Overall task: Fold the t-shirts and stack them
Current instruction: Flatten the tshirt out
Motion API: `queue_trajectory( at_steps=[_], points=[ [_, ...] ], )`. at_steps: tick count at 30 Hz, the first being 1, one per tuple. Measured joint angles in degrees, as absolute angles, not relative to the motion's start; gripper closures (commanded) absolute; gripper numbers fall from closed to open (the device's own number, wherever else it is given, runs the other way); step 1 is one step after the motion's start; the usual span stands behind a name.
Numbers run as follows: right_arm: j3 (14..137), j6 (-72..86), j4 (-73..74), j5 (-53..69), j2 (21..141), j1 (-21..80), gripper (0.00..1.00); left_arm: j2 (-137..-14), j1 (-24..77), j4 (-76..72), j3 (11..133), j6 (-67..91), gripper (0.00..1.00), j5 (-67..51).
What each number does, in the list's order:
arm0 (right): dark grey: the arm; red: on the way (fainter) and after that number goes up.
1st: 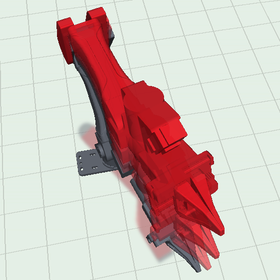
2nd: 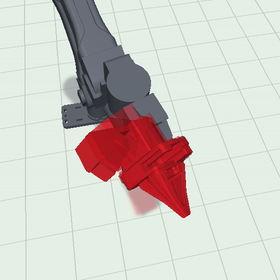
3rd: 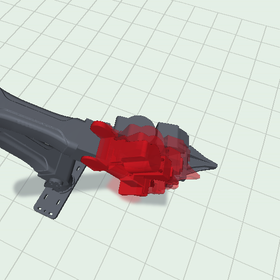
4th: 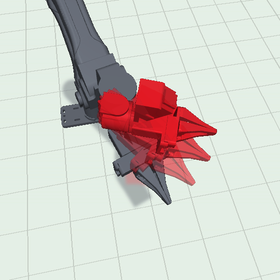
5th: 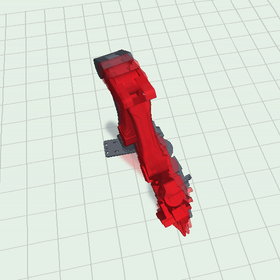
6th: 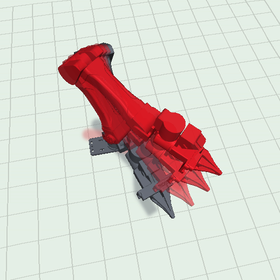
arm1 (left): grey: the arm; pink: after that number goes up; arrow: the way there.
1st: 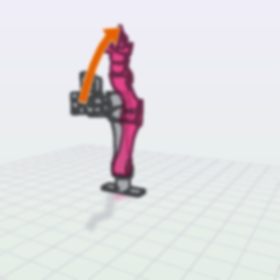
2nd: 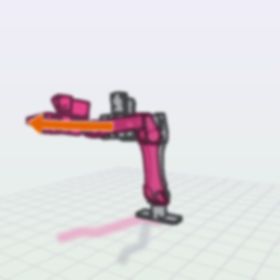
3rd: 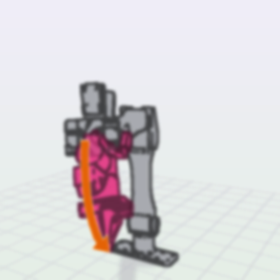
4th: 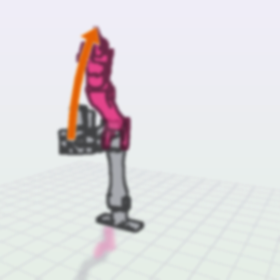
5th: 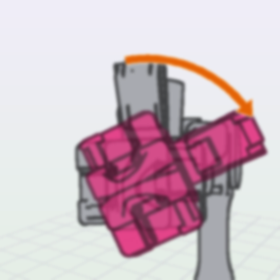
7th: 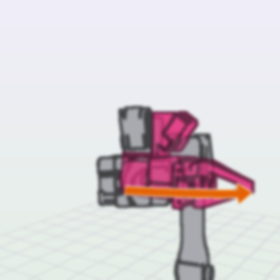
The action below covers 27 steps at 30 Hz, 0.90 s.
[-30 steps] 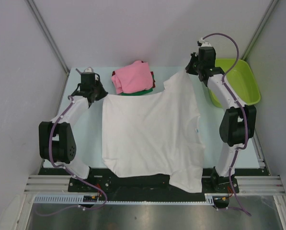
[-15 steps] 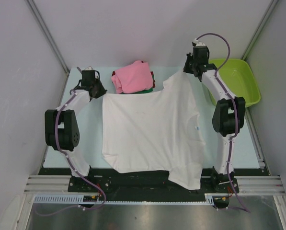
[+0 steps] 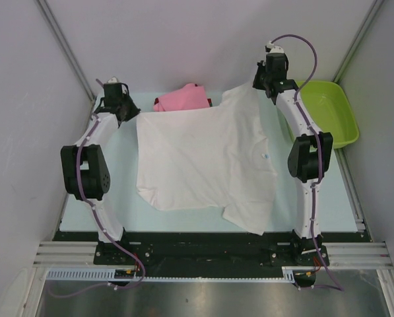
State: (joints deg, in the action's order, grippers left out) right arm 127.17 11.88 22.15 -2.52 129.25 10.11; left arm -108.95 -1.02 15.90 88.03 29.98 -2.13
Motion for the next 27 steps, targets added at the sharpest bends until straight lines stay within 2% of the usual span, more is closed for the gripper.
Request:
queue_trajectory(
  at_steps=[4,5,6,7,8,9,10,20,23,27],
  points=[
    [127.3,11.9,22.1,-2.6,130.3,10.1,1.00,-109.8,-1.1,15.9,88.9,30.0,1.00,-2.2],
    [127.3,11.9,22.1,-2.6,130.8,10.1,0.91,-110.1,-1.1,16.0,88.9,29.9,0.97,-2.1],
    [127.3,11.9,22.3,-2.6,131.4,10.1,0.70,-110.4,-1.1,16.0,88.9,29.9,0.85,-2.1],
    [127.3,11.9,22.4,-2.6,131.9,10.1,0.28,-110.8,-1.1,16.1,89.0,29.9,0.45,-2.1],
    [127.3,12.3,22.6,-2.8,132.4,10.1,0.05,-111.3,-1.1,16.5,89.2,29.6,0.29,-2.1],
    [127.3,12.5,22.7,-3.0,132.7,10.1,0.00,-111.8,-1.1,17.3,89.7,29.1,0.11,-2.1],
    [127.3,12.5,22.9,-3.3,133.1,10.1,0.00,-112.3,-1.1,17.8,90.1,29.2,0.00,-1.8],
    [126.1,12.4,23.0,-8.1,129.7,11.1,0.00,-108.5,-1.1,24.0,91.3,30.1,0.00,5.4],
    [118.5,12.3,22.0,-9.8,121.9,12.6,0.00,-102.2,-0.6,24.0,88.3,30.6,0.00,5.5],
    [103.9,12.6,20.3,-11.3,105.5,16.9,0.00,-88.6,1.2,20.9,74.9,32.6,0.00,3.8]
  ],
)
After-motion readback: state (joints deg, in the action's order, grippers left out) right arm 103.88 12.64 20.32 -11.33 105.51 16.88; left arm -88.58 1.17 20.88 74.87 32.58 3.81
